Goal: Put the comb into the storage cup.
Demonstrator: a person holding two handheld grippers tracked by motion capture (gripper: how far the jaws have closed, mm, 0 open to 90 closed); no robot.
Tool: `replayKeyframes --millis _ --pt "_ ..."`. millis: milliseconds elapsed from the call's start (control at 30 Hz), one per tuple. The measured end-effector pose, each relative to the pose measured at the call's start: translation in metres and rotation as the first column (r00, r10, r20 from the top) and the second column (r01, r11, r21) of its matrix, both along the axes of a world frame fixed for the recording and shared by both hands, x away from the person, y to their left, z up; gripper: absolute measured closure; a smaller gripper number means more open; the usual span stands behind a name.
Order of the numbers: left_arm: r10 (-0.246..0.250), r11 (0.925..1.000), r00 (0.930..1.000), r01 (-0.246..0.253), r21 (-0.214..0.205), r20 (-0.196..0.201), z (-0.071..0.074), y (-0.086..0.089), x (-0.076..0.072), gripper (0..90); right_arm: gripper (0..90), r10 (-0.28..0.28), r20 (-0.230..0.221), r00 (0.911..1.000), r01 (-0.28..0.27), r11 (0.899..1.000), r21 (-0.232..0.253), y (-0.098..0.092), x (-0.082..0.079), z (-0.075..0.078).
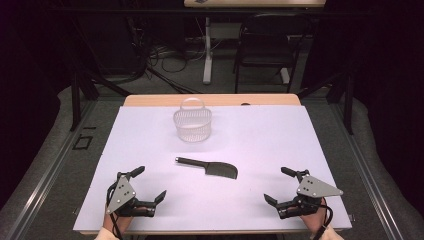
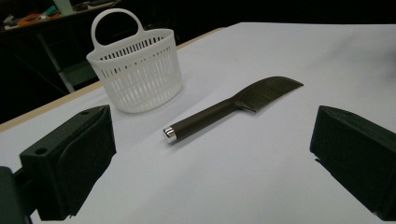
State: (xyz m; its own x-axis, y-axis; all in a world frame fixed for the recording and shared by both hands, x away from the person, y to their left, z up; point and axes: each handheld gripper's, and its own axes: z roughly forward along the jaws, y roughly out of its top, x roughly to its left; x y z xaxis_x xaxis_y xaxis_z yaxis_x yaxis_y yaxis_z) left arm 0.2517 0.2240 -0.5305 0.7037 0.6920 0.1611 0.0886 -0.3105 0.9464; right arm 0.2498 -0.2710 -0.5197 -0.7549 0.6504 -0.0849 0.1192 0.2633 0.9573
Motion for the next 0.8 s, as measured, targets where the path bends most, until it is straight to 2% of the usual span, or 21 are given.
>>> replayKeyframes --millis 167,500,800 --pt "0.004 1.0000 1.0000 -0.004 0.008 -0.004 0.001 -0.002 0.002 0.2 0.0 0.003 -0.010 0.9999 -0.003 1.000 -0.005 0.001 0.001 0.000" --pt "0.016 0.9986 0.9985 -0.014 0.051 -0.053 0.002 -0.010 0.012 0.4 0.0 0.004 -0.027 0.9996 -0.005 1.000 -0.014 0.002 0.003 -0.002" --pt "0.033 0.9973 0.9961 -0.027 0.068 -0.081 0.006 -0.015 0.022 0.4 0.0 0.003 -0.026 0.9997 -0.004 1.000 -0.018 0.002 0.004 -0.002"
